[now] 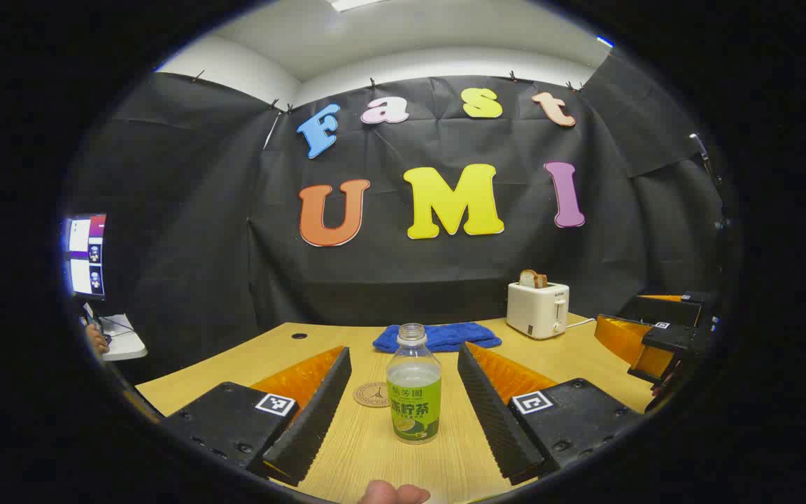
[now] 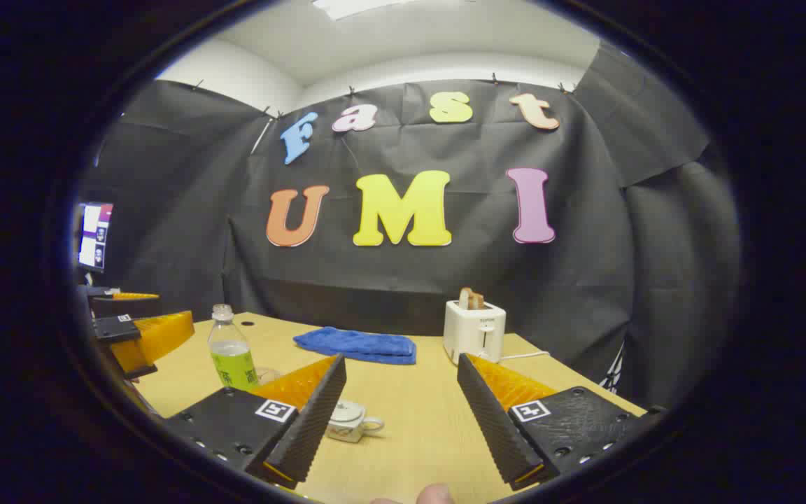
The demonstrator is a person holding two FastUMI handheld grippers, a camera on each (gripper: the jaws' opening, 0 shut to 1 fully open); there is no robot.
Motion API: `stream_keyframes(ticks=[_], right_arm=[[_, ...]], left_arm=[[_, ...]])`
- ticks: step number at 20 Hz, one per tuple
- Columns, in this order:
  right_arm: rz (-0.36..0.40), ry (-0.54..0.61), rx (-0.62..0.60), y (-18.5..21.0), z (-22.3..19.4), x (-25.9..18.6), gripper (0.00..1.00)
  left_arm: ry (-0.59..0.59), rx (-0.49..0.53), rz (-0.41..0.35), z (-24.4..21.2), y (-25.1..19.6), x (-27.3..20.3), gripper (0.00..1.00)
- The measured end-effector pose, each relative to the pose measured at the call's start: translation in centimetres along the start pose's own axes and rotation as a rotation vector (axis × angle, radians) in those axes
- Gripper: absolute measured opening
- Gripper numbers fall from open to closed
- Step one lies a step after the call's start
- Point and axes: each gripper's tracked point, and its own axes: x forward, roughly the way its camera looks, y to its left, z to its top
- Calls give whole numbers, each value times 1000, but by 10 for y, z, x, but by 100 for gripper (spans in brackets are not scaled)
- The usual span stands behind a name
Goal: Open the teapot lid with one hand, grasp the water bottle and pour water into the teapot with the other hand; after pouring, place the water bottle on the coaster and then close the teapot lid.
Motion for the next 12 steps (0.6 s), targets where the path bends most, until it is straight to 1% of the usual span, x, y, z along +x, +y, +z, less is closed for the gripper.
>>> stream_keyframes(ticks=[2, 7, 8, 9, 10, 12], right_arm=[[-3, -8, -6, 4, 4, -5, 95], [9, -4, -28, 16, 6, 1, 95], [17, 3, -30, 19, 6, 3, 94], [31, 7, -27, 23, 5, 6, 97], [40, 17, -17, 27, 4, 7, 95], [48, 35, -1, 28, -1, 10, 97]], left_arm=[[-3, -12, 5, 2, 6, -3, 96], [13, -32, 4, 1, 9, 3, 96], [20, -31, 2, 0, 8, 5, 96], [27, -28, 2, -2, 8, 7, 96], [32, -29, 2, -2, 8, 7, 96], [37, -38, 0, -3, 9, 11, 96]])
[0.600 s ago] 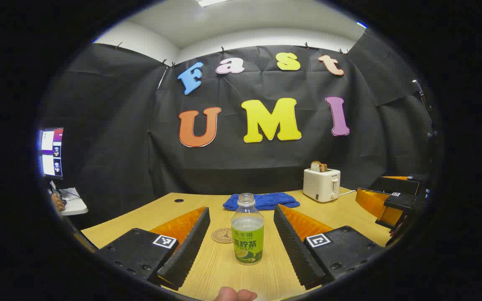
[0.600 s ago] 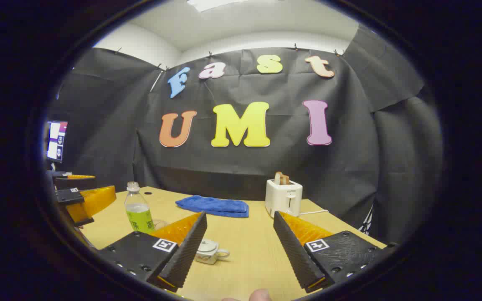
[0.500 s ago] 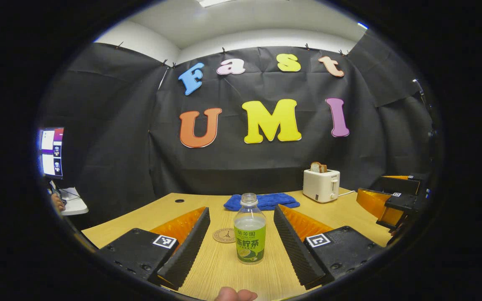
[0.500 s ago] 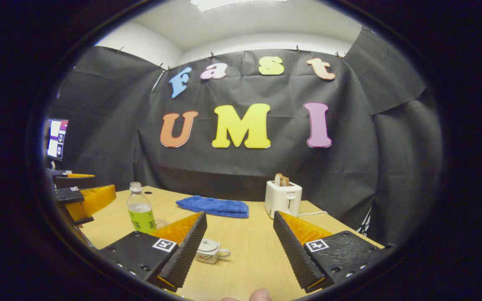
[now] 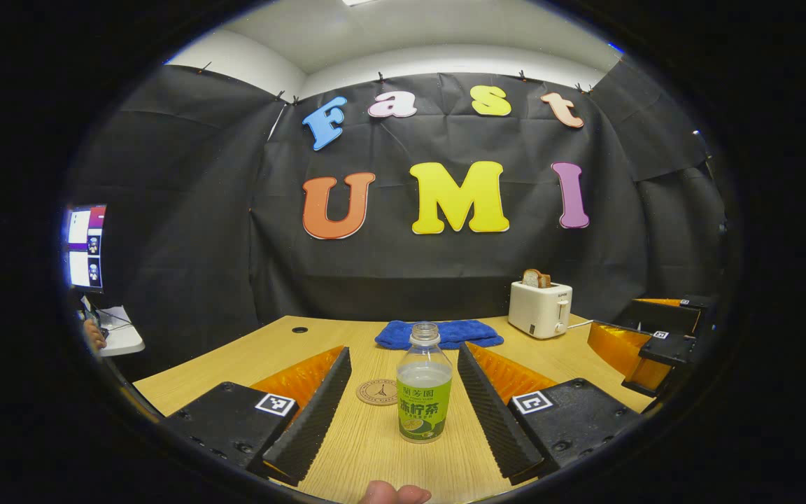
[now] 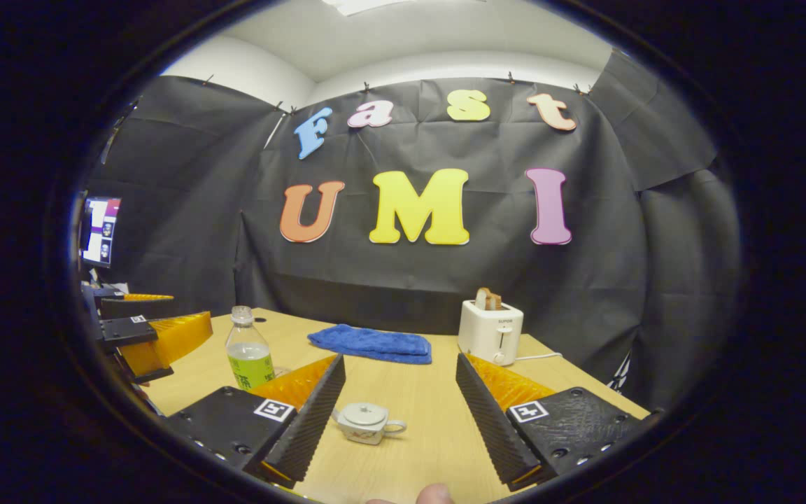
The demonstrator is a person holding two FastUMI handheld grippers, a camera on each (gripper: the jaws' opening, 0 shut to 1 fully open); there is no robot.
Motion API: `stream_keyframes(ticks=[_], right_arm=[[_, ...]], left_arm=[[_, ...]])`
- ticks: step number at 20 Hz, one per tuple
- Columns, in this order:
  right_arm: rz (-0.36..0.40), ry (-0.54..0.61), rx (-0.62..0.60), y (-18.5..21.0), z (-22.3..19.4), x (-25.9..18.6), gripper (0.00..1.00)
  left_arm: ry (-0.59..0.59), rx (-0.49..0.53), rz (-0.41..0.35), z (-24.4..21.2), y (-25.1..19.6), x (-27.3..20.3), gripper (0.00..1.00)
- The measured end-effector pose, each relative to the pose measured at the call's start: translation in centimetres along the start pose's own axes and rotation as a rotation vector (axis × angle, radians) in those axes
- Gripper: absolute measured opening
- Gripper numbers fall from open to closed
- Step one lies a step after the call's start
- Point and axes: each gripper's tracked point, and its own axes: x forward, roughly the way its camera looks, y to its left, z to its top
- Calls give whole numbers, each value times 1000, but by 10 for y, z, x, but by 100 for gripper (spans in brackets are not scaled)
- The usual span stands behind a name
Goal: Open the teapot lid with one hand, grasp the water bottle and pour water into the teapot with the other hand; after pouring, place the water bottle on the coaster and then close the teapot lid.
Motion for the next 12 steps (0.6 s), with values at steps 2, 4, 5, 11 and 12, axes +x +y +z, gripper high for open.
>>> stream_keyframes(ticks=[2, 4, 5, 11, 12], right_arm=[[-5, 20, 6, -4, -5, 3, 95], [-10, 44, 3, -6, -14, 4, 95], [-10, 53, -1, -7, -17, 5, 95], [29, 125, -39, 2, -43, 13, 95], [35, 135, -47, 4, -47, 15, 95]], left_arm=[[2, -3, -3, -1, -1, 1, 96], [12, 5, -2, -5, -2, 4, 96], [16, 7, -4, -8, -3, 4, 96], [30, 10, -5, -18, -4, 4, 96], [36, 9, -3, -21, -3, 4, 96]])
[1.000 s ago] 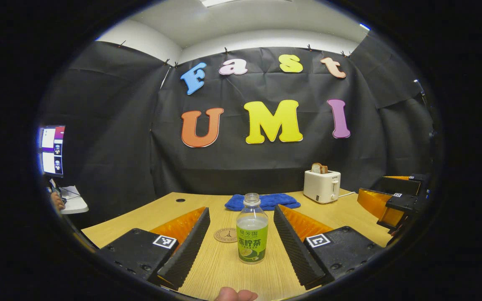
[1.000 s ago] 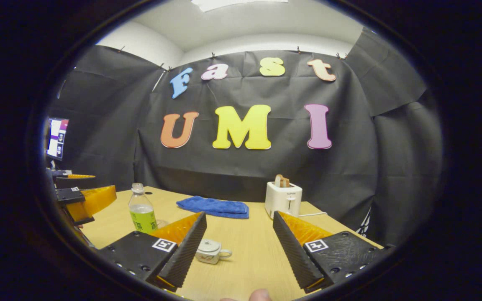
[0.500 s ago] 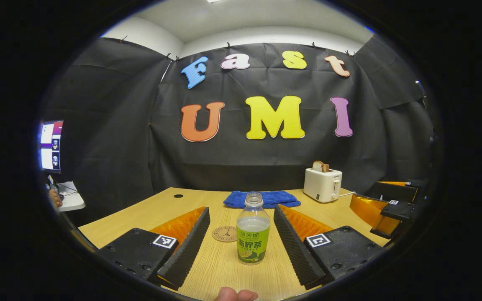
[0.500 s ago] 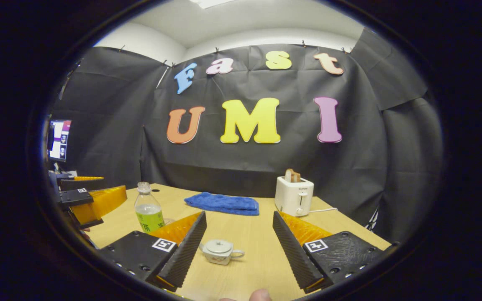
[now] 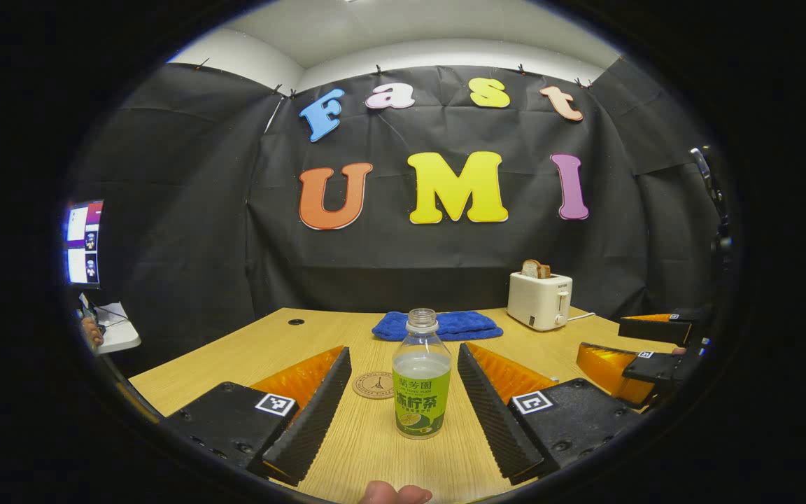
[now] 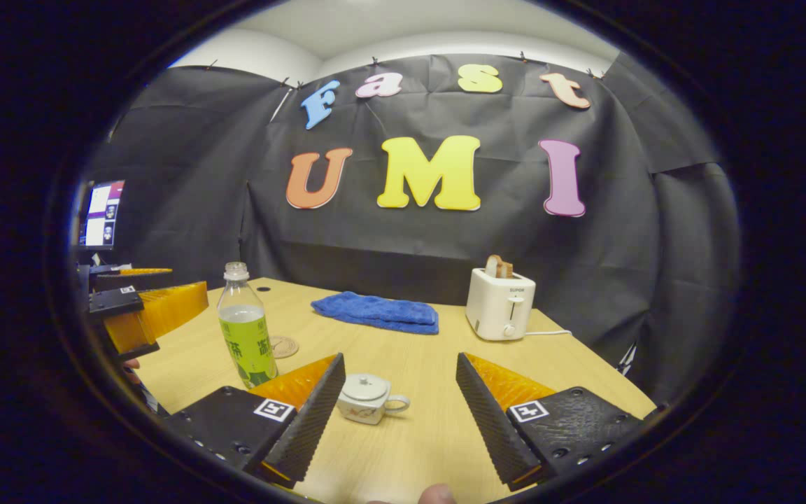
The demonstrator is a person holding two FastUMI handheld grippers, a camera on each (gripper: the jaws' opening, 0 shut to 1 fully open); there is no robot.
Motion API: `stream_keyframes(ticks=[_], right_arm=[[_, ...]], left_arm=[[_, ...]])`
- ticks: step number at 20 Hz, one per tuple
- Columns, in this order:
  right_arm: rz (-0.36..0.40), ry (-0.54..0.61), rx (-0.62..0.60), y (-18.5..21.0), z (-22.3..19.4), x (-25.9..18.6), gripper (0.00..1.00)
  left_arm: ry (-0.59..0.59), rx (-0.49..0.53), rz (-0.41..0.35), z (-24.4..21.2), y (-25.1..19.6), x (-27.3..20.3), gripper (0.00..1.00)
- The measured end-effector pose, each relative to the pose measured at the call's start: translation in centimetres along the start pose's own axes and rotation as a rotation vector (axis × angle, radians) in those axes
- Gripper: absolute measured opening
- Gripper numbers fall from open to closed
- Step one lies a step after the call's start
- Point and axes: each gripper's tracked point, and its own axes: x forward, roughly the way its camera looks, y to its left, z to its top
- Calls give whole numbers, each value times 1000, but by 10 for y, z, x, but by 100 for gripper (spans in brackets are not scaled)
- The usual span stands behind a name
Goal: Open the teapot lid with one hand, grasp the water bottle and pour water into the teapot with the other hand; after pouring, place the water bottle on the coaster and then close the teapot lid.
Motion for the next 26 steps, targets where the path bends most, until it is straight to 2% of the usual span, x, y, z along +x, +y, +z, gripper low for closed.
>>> stream_keyframes(ticks=[9, 10, 17, 18, 19, 20, 21, 23, 24, 25, 26], right_arm=[[71, 118, -41, 29, -33, 43, 96], [80, 129, -39, 33, -35, 48, 90], [99, 176, -38, 44, -42, 70, 71], [101, 182, -38, 46, -43, 70, 63], [88, 179, -39, 43, -44, 73, 60], [90, 182, -39, 44, -45, 75, 51], [86, 186, -38, 44, -46, 77, 55], [88, 192, -28, 45, -48, 81, 55], [88, 195, -25, 46, -49, 82, 51], [101, 196, -18, 53, -52, 90, 56], [93, 187, -17, 49, -47, 79, 44]], left_arm=[[20, -10, 3, -11, 4, -2, 96], [26, -14, 3, -13, 5, -2, 96], [43, -29, 6, -21, 12, -2, 96], [44, -31, 6, -22, 13, -2, 96], [45, -31, 6, -22, 12, -1, 96], [46, -31, 6, -22, 12, 1, 96], [48, -31, 5, -23, 13, 1, 96], [51, -32, 3, -24, 13, 1, 96], [52, -32, 1, -25, 12, 1, 96], [53, -32, 1, -26, 12, 1, 96], [53, -31, 1, -26, 13, 2, 96]])
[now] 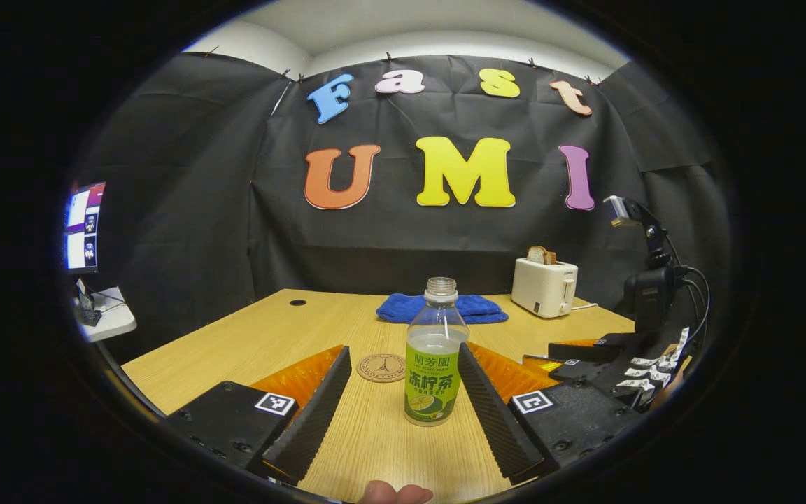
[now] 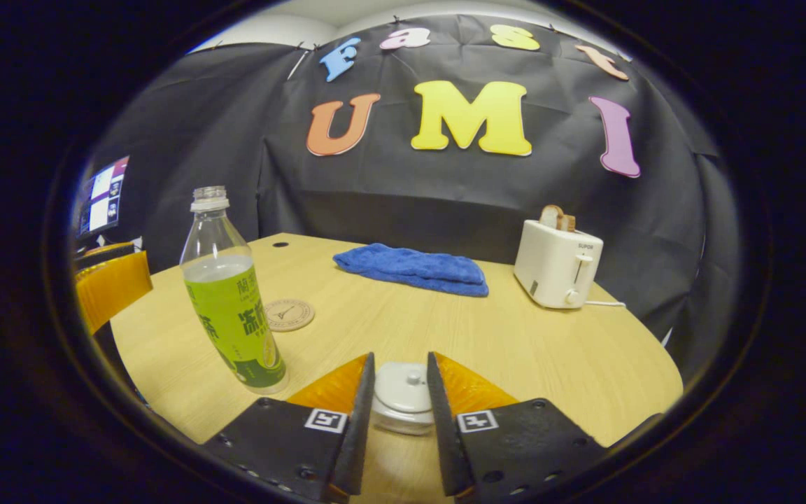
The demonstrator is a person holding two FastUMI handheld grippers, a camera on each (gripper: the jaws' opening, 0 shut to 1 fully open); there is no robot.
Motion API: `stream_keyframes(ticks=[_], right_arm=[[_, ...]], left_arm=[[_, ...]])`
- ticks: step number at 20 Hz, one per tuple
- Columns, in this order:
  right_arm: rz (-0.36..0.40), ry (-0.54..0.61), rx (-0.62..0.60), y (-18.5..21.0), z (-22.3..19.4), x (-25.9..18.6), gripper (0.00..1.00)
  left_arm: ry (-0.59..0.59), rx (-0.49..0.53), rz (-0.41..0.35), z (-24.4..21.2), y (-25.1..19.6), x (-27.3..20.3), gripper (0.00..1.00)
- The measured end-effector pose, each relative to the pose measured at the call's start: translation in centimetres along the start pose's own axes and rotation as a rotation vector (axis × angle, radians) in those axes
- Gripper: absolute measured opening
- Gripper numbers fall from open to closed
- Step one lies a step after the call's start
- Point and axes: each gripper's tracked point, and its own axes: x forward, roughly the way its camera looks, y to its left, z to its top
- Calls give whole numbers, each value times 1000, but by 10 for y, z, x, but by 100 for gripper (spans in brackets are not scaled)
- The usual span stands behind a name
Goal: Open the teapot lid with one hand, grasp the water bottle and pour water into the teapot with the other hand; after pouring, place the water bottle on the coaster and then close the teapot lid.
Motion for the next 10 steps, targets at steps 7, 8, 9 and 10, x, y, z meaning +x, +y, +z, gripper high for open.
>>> stream_keyframes(ticks=[7, 8, 9, 10], right_arm=[[-32, -15, 36, -9, -2, 8, 6], [-27, -21, 31, -11, -2, 10, 6], [-29, -23, 26, -9, 1, 7, 6], [-34, -27, 9, -11, 2, 5, 0]], left_arm=[[6, -6, -2, -2, 1, 3, 96], [7, -6, -4, -2, 0, 3, 96], [8, -4, -5, -3, 0, 3, 96], [10, 0, -5, -4, 0, 4, 96]])
